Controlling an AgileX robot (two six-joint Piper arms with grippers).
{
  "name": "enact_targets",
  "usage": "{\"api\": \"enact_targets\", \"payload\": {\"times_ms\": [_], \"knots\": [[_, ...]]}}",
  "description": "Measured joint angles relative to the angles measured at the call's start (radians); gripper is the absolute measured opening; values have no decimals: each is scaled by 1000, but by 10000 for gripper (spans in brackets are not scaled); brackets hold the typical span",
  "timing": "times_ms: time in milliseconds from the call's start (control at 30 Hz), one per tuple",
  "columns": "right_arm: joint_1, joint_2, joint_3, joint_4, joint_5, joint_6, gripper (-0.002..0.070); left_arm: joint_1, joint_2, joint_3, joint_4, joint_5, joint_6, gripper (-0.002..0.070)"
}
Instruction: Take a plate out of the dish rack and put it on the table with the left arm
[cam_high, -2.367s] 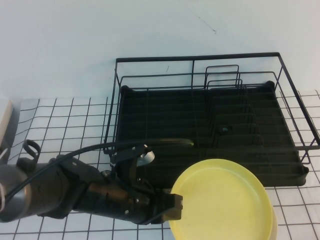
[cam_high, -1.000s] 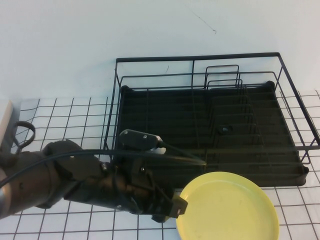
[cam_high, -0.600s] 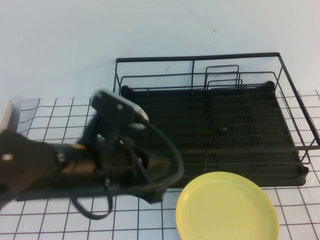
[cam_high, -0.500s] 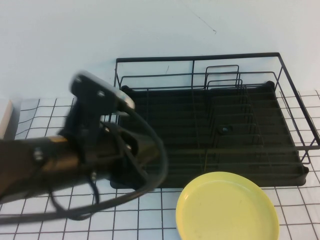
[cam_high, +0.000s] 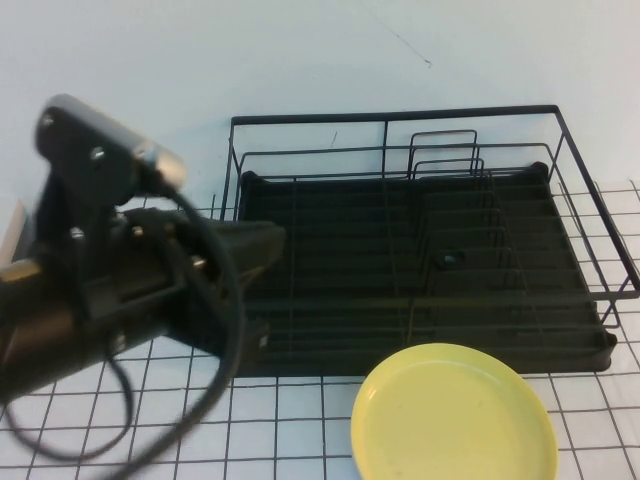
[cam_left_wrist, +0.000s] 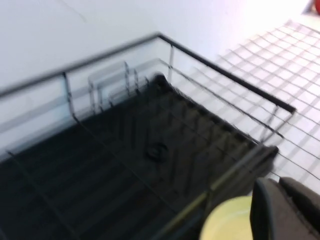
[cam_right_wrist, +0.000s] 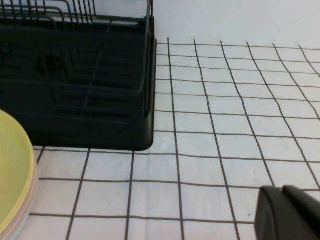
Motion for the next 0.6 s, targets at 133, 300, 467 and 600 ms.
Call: {"api": "enact_targets", "payload": {"times_ms": [133,300,467,600], "knots": [[0,0,0,0,0,0,-3,63,-167,69,22,-14,10,-3],[0,0,0,2,0,0,-3,196,-466,220,25,-88,12,-3],[0,0,0,2,0,0,-3,303,-737,402,25,-144,16,-3],[0,0,0,2,0,0,-3,366,-903,548,25,-151,16,-3]]}}
